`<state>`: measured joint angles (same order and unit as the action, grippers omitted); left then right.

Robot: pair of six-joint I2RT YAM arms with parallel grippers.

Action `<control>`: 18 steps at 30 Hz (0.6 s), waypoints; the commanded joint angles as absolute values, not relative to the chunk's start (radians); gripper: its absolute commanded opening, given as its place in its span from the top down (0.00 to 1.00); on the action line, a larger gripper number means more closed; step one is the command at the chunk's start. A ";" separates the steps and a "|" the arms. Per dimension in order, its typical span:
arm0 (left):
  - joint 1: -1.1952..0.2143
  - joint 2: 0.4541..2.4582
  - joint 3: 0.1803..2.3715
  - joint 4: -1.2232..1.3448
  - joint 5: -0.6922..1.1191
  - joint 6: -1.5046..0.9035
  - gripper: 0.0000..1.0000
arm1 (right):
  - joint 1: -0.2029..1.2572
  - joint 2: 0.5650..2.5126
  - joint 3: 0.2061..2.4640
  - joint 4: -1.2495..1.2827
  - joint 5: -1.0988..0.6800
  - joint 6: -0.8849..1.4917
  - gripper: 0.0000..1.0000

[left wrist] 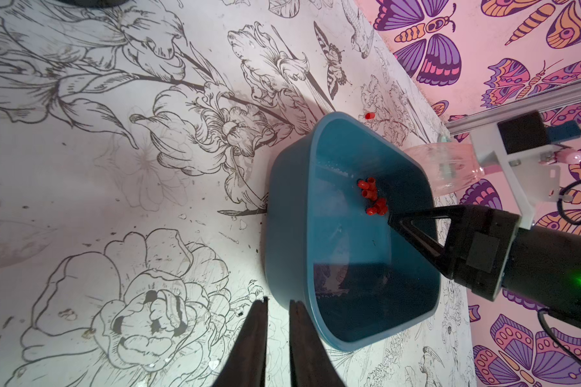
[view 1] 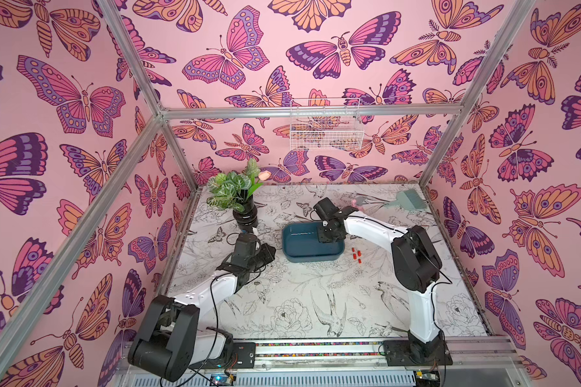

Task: Take the screw protection sleeves out of the storage box
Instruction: Pick up the screw protection sleeve from the storage box.

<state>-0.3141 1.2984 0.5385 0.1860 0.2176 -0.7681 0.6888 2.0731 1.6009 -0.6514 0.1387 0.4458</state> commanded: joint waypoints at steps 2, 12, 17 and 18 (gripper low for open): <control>-0.306 1.306 0.535 0.193 0.232 -0.765 0.82 | 0.684 2.091 1.595 -0.669 0.158 0.459 0.63; -0.305 1.310 0.535 0.194 0.233 -0.765 0.82 | 0.669 2.123 1.616 -0.654 0.128 0.453 0.60; -0.305 1.311 0.535 0.194 0.233 -0.765 0.82 | 0.667 2.141 1.629 -0.653 0.115 0.452 0.60; -0.306 1.311 0.535 0.195 0.232 -0.765 0.82 | 0.666 2.144 1.633 -0.655 0.111 0.452 0.60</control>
<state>-0.3126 1.2984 0.5385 0.1864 0.2211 -0.7681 0.6701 2.1178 1.6032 -0.6472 0.1253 0.4454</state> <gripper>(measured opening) 0.182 0.401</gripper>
